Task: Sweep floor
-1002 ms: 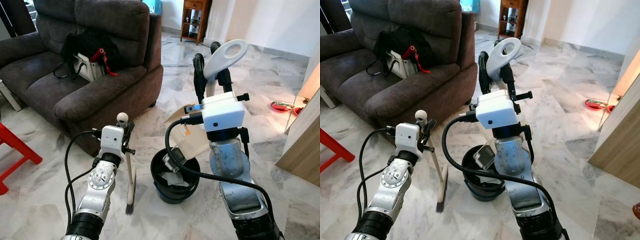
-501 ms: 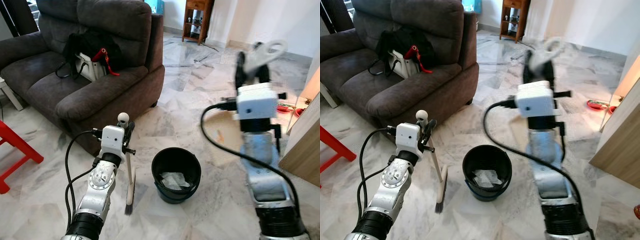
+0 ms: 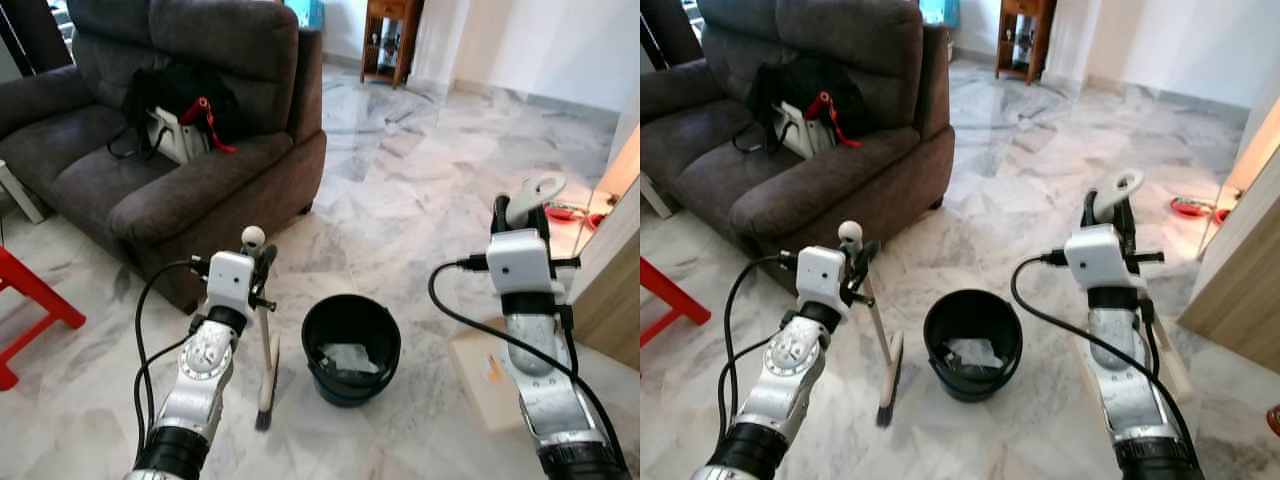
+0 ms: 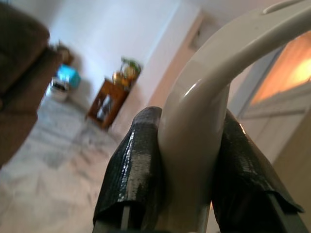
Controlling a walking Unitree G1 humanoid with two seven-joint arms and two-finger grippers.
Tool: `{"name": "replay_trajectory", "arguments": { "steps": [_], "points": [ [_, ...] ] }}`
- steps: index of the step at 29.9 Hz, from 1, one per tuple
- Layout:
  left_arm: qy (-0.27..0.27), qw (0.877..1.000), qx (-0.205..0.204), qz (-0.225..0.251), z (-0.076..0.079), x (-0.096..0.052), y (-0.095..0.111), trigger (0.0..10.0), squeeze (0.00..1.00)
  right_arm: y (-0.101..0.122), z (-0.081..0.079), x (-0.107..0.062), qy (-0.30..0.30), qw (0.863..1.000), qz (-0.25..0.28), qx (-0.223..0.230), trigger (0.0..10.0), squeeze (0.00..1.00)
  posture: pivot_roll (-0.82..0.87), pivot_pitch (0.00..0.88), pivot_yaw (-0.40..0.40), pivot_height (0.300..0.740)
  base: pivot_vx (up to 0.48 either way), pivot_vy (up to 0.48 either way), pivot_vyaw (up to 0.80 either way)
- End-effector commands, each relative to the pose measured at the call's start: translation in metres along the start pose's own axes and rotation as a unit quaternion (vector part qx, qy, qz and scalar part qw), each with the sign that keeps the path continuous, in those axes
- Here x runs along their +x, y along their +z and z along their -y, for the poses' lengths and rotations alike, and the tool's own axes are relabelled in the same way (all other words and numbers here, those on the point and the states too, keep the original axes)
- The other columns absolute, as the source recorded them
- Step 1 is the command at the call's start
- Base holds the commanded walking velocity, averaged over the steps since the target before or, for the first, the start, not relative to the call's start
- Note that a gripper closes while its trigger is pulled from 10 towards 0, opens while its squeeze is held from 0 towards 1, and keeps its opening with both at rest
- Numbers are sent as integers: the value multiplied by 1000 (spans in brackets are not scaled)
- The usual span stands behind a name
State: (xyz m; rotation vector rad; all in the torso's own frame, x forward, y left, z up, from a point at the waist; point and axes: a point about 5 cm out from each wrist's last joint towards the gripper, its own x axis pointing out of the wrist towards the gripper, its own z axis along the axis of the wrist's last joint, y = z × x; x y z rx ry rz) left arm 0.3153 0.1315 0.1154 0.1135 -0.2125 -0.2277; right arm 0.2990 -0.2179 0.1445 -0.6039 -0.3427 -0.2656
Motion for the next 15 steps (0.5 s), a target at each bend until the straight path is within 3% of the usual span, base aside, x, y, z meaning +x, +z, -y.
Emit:
{"name": "replay_trajectory", "arguments": {
  "steps": [1,5,9,11,15],
  "points": [
    [-4,1000,4,21,-2,1,8,10000,0,-4,3,-2,-12,1000,-2,13,10000,0,-95,0,20,740,0,0,0],
    [-3,1000,3,18,-4,0,8,10000,0,-19,-2,-9,-11,999,-35,27,10000,0,-94,0,23,740,0,0,0],
    [-2,1000,1,15,-7,-3,7,10000,0,-39,-9,-20,-14,993,-86,81,10000,0,-91,0,24,740,0,0,0],
    [4,1000,-4,9,-10,-5,5,10000,0,-50,-12,-27,-24,983,-125,136,10000,0,-94,0,25,740,0,0,0],
    [4,1000,-5,1,-12,-8,1,10000,0,-61,-14,-34,-36,974,-156,158,10000,0,-97,0,28,740,0,0,0]
  ]
}}
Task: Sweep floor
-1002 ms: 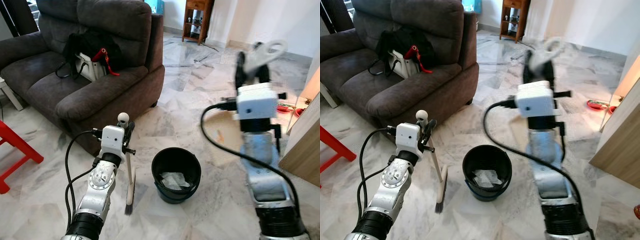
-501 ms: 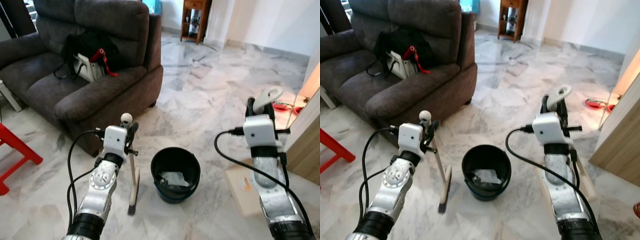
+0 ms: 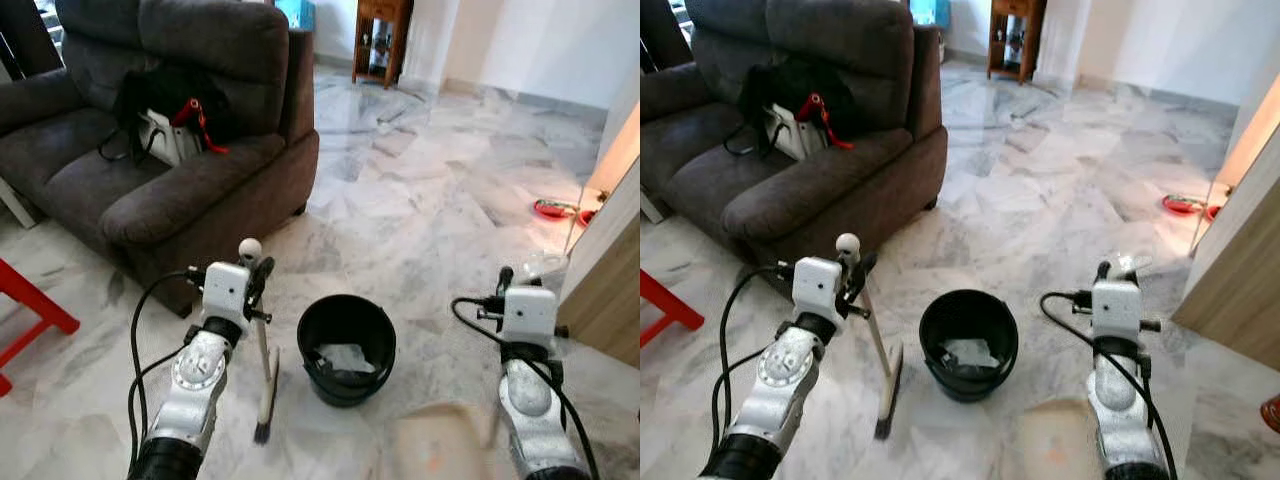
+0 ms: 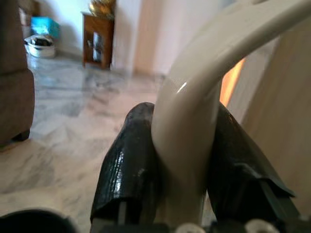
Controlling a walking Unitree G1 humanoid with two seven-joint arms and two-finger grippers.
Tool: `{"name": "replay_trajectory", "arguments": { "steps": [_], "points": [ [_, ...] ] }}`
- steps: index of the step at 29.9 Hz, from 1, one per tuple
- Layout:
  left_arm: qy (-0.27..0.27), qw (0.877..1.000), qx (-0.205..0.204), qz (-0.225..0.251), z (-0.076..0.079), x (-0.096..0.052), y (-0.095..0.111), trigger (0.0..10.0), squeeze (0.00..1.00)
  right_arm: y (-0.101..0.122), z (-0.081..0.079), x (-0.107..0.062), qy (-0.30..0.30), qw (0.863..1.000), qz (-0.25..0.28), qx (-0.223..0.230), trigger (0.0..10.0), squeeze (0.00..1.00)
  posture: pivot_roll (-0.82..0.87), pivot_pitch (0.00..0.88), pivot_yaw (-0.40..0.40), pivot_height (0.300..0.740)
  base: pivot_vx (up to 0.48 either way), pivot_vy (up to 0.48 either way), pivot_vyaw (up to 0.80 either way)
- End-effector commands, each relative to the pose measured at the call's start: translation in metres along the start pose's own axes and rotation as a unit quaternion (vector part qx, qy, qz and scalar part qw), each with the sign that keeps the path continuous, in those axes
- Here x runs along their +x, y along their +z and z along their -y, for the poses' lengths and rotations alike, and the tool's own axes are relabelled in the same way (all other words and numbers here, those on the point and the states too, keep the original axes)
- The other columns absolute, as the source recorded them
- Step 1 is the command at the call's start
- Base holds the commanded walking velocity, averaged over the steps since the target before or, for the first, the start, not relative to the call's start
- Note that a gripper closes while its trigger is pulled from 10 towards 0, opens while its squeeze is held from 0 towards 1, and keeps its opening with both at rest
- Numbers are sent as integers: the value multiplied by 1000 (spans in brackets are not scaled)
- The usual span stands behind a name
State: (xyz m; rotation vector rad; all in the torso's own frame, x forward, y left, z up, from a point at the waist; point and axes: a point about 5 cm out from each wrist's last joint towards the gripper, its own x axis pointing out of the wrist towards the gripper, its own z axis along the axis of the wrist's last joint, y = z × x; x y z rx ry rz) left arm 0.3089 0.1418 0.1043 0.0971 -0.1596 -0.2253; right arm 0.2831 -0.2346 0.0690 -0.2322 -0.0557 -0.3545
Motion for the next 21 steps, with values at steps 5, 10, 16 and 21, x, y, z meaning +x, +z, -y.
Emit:
{"name": "replay_trajectory", "arguments": {
  "steps": [5,10,16,21],
  "points": [
    [0,1000,4,25,-2,1,11,10000,0,5,4,4,-2,1000,21,2,10000,0,-101,0,29,740,0,0,0],
    [-8,1000,-3,20,3,1,8,10000,0,1,3,4,2,1000,16,14,10000,0,-99,0,33,740,0,0,0],
    [-10,1000,-5,17,4,1,7,10000,0,2,-6,6,22,999,12,47,10000,0,-101,0,33,740,0,0,0],
    [-11,1000,-6,17,4,0,6,10000,0,3,-10,6,33,998,16,53,10000,0,-99,0,30,740,0,0,0]
  ]
}}
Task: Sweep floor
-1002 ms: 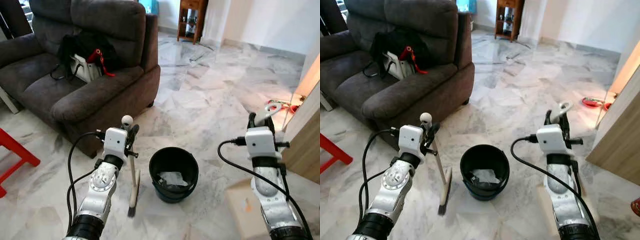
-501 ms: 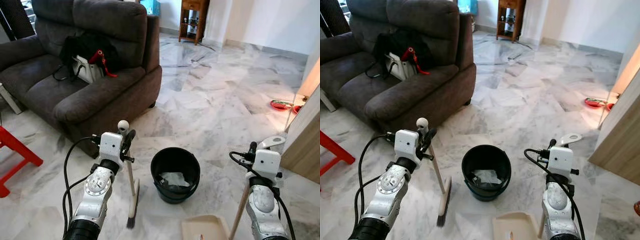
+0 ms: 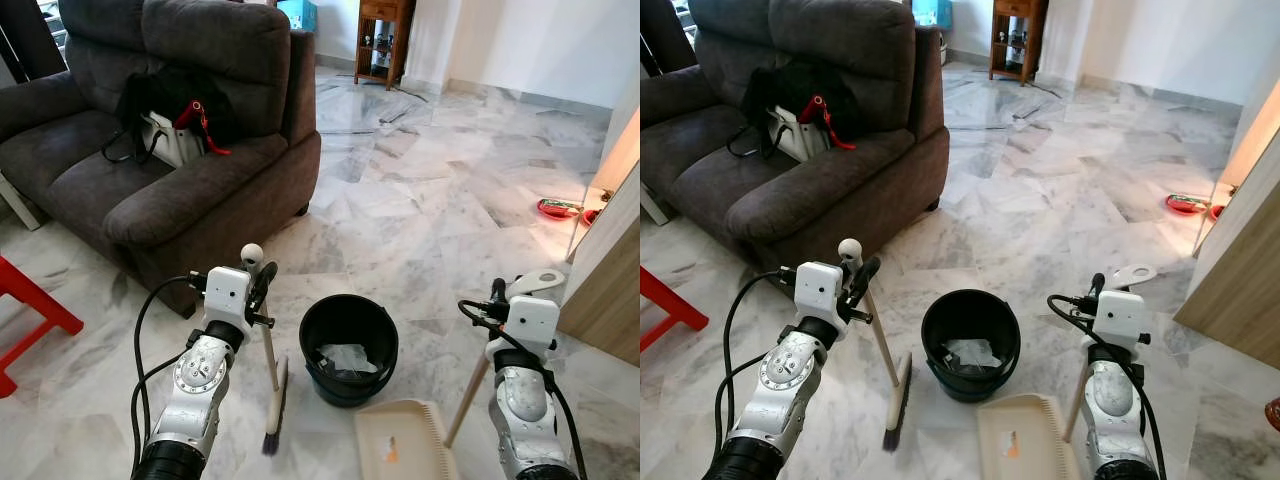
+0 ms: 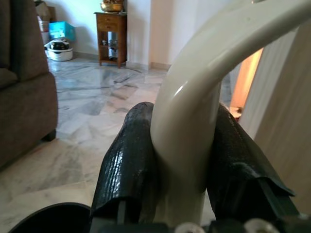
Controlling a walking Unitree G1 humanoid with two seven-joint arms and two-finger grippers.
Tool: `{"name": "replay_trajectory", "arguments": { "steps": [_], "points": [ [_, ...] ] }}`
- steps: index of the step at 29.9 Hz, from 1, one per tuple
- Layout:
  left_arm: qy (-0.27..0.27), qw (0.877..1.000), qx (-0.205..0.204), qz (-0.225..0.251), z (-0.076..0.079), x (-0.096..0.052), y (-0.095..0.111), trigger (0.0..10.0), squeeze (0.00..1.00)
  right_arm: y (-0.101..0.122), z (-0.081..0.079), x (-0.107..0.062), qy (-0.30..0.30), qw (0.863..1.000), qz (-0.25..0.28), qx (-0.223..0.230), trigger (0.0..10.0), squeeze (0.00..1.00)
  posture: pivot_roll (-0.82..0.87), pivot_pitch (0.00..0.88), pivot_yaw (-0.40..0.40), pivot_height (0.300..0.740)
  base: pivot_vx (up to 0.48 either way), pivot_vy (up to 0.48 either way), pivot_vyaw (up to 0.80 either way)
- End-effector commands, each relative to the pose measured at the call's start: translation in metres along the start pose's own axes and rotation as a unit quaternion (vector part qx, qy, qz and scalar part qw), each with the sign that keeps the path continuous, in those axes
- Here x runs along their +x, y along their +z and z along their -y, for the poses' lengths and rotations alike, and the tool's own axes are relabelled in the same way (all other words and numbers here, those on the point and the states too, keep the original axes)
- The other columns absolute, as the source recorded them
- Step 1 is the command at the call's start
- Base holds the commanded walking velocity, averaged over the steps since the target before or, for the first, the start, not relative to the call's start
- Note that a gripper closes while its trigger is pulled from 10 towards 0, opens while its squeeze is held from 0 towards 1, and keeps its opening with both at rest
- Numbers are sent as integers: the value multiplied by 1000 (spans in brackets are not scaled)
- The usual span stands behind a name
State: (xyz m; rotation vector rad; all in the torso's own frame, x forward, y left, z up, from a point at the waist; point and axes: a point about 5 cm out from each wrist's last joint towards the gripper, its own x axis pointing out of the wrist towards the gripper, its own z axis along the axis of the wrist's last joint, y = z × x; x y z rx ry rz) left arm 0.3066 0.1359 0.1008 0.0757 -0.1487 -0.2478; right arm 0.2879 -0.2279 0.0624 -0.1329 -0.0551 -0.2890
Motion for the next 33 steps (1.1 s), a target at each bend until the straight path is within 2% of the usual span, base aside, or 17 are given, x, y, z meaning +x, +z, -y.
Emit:
{"name": "replay_trajectory", "arguments": {
  "steps": [1,13,28,33],
  "points": [
    [-5,1000,9,19,-1,2,8,10000,0,7,-4,5,13,1000,19,15,10000,0,-102,0,26,740,0,0,0],
    [0,1000,4,18,0,4,8,10000,0,8,-13,5,34,999,18,34,10000,0,-102,0,21,740,0,0,0],
    [2,1000,4,18,-1,5,8,10000,0,9,-18,6,43,998,18,42,10000,0,-108,0,24,740,-211,0,0],
    [2,1000,4,19,-1,5,8,10000,0,9,-18,6,44,998,17,42,10000,0,-105,0,24,740,0,0,0]
  ]
}}
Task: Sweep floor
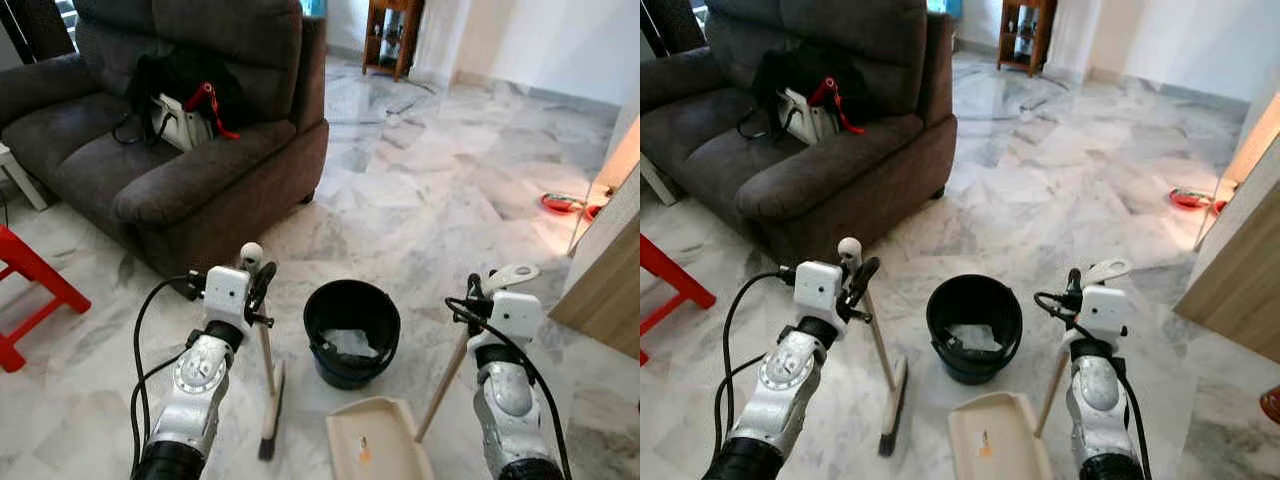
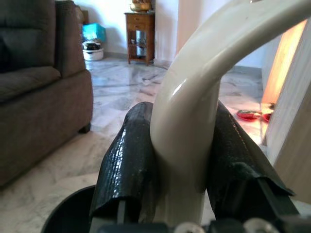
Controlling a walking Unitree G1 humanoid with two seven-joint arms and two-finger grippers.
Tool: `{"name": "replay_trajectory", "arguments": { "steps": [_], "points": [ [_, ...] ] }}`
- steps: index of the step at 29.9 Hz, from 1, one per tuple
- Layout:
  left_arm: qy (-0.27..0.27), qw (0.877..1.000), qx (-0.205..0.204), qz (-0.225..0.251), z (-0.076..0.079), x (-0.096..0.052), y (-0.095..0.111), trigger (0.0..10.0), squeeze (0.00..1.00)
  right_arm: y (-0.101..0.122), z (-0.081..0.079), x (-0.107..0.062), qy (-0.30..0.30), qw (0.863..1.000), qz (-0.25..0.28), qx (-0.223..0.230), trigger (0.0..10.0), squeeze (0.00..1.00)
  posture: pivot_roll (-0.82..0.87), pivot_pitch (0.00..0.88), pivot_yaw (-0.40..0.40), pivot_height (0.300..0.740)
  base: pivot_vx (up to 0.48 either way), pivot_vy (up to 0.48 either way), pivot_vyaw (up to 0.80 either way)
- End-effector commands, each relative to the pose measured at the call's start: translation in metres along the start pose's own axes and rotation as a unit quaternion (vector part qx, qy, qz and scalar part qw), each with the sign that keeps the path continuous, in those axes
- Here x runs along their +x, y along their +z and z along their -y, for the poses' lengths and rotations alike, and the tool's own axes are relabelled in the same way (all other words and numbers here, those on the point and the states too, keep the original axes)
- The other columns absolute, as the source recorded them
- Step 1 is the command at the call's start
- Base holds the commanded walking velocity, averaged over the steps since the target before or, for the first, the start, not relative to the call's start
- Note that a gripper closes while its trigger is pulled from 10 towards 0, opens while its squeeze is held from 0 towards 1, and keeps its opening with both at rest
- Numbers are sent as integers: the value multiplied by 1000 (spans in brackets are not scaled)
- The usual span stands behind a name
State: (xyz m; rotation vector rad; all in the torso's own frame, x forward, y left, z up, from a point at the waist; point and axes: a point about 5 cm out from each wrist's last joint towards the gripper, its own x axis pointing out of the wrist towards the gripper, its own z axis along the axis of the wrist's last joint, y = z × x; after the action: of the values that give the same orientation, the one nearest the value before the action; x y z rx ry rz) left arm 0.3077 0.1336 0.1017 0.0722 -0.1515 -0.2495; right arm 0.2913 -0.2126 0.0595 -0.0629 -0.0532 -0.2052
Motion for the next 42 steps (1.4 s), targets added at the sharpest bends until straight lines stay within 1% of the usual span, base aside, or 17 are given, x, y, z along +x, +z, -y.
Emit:
{"name": "replay_trajectory", "arguments": {
  "steps": [1,17,21,28,33,42],
  "points": [
    [2,1000,6,17,-3,3,7,10000,0,9,-3,7,4,1000,20,5,10000,0,-105,0,24,740,0,0,0],
    [4,1000,5,19,-2,4,8,10000,0,8,-2,8,5,1000,14,4,10000,0,-109,0,19,740,0,0,0],
    [6,1000,5,19,-3,5,8,10000,0,8,-1,8,6,1000,13,2,10000,0,-126,0,11,740,-241,0,0],
    [3,1000,5,15,-5,4,6,10000,0,9,-2,8,4,1000,19,2,10000,0,-150,0,24,740,-252,0,0],
    [-1,1000,4,17,-5,8,7,10000,0,10,-3,8,-1,1000,21,4,10000,0,-164,0,40,740,-261,0,0],
    [-5,1000,7,19,-6,11,10,10000,0,11,-5,10,-2,1000,23,8,10000,0,-152,0,58,740,-310,0,0]
  ]
}}
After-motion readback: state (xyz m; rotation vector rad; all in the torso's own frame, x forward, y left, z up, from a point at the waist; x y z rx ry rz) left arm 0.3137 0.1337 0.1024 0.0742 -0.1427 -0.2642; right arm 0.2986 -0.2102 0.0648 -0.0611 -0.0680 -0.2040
